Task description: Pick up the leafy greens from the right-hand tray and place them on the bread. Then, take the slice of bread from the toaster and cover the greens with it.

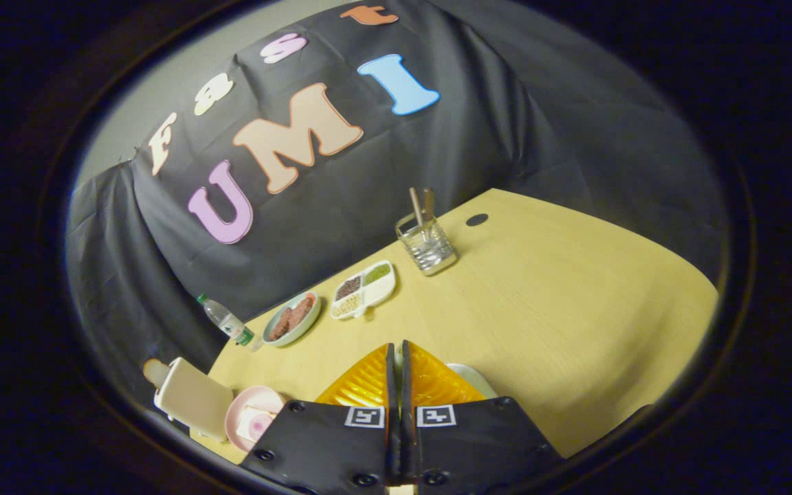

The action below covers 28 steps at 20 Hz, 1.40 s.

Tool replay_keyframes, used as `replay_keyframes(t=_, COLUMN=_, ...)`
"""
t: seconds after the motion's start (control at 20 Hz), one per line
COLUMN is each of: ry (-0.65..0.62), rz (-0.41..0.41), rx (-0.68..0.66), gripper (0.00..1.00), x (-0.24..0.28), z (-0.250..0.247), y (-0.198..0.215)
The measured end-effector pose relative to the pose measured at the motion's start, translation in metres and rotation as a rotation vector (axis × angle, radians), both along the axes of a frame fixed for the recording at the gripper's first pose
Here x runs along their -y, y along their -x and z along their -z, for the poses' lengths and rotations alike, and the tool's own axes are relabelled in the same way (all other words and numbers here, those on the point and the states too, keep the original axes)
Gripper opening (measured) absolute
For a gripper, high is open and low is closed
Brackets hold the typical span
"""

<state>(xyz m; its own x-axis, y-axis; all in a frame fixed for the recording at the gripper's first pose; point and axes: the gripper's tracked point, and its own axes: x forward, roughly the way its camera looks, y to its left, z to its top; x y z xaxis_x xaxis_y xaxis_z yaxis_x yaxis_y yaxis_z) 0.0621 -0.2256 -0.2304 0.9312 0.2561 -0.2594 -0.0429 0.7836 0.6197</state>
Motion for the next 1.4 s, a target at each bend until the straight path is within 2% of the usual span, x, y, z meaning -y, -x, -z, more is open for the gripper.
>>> replay_keyframes(t=0.3, ry=-0.059, rz=-0.079, rx=0.069, gripper=0.03, x=-0.069, z=-0.056, y=0.021)
replay_keyframes(t=0.75, ry=-0.214, rz=-0.231, rx=0.131, gripper=0.03, x=-0.23, z=-0.112, y=0.059)
replay_keyframes(t=0.9, ry=-0.283, rz=-0.226, rx=0.118, gripper=0.03, x=-0.273, z=-0.109, y=0.055)
replay_keyframes(t=1.05, ry=-0.307, rz=-0.207, rx=0.079, gripper=0.03, x=-0.302, z=-0.085, y=0.052)
replay_keyframes(t=1.25, ry=-0.253, rz=-0.163, rx=0.013, gripper=0.03, x=-0.309, z=-0.042, y=0.049)
replay_keyframes(t=1.4, ry=-0.218, rz=-0.106, rx=-0.017, gripper=0.03, x=-0.292, z=-0.02, y=0.045)
